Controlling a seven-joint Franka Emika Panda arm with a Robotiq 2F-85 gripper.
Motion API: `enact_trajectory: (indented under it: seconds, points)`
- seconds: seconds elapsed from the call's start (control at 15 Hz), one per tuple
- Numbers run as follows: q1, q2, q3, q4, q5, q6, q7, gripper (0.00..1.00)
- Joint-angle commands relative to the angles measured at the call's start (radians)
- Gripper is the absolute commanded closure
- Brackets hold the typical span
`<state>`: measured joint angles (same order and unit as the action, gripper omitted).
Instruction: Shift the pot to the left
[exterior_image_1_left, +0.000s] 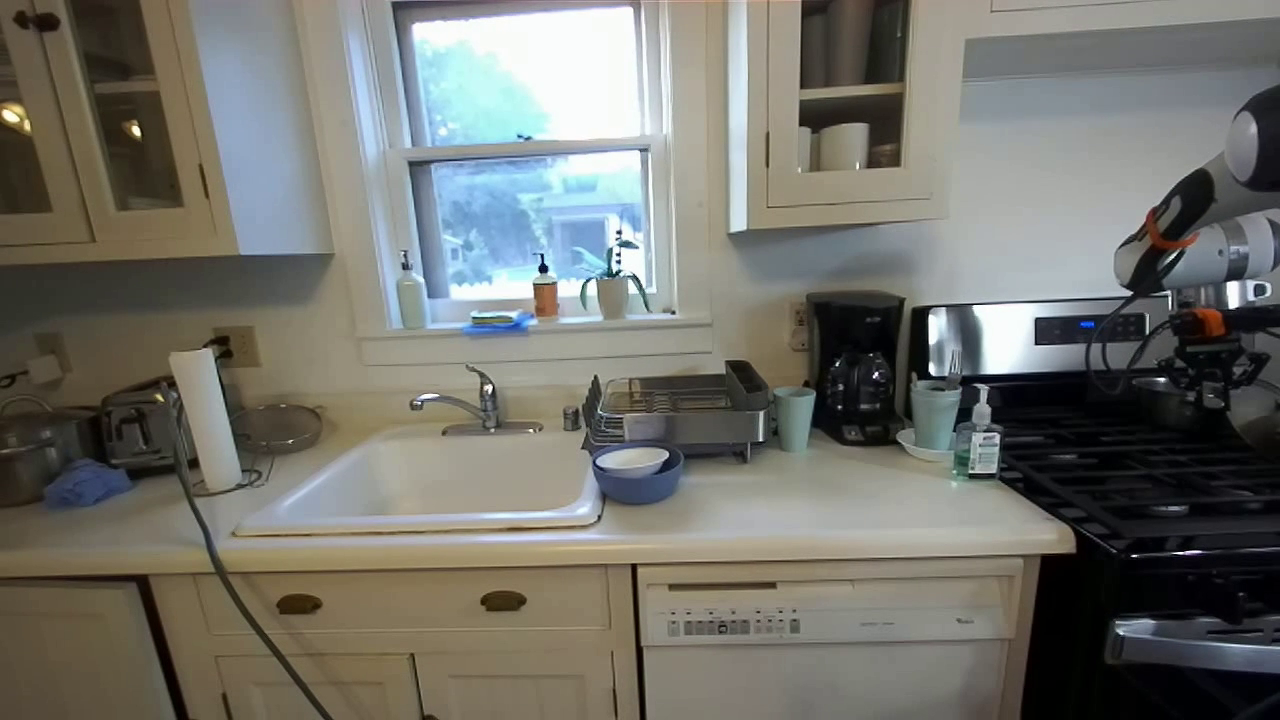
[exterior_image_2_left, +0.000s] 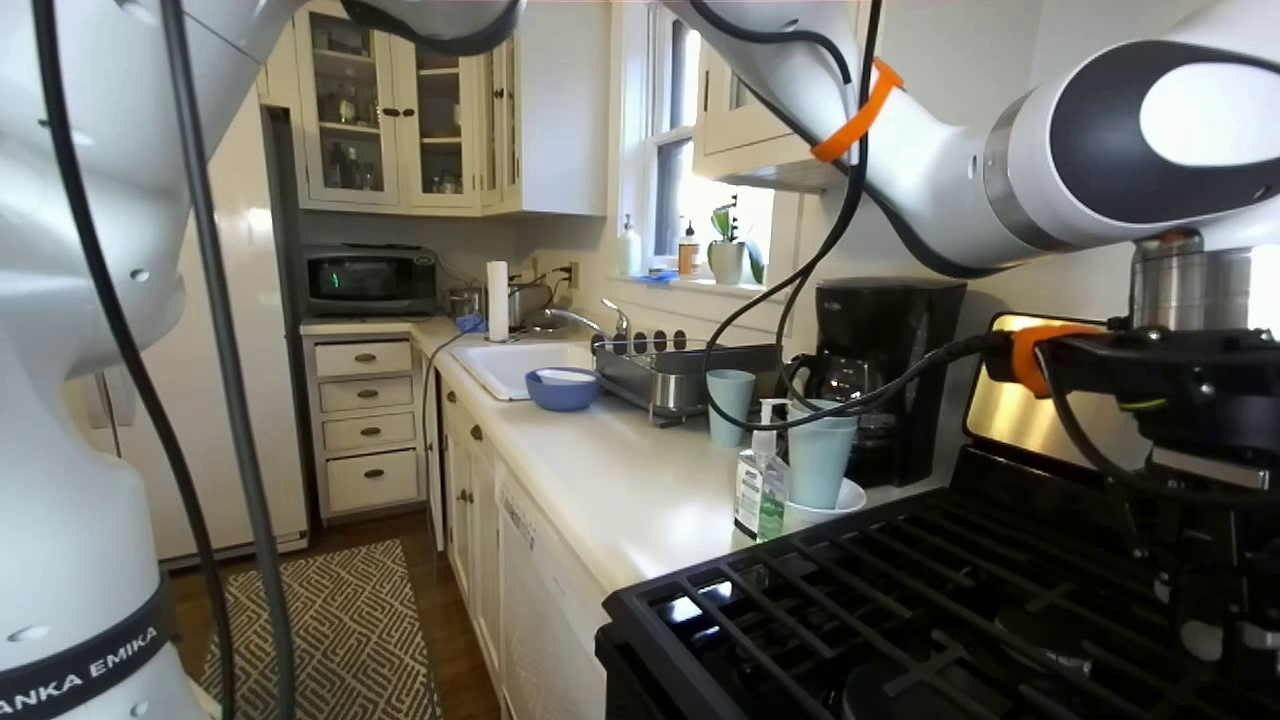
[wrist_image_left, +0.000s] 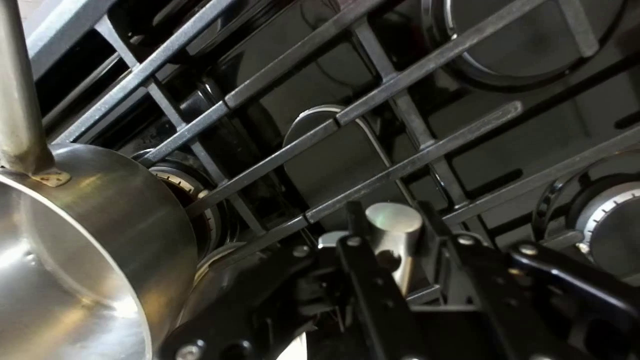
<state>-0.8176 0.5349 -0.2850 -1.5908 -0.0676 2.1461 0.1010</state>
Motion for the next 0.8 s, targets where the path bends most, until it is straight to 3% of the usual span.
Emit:
enact_trajectory:
  seconds: [0.0, 0.73]
  points:
    - [0.031, -0.118, -0.017, -0.166, -0.008, 0.042, -0.113, 0.93]
    - [0.043, -0.324, -0.050, -0.466, -0.081, 0.104, -0.459, 0.93]
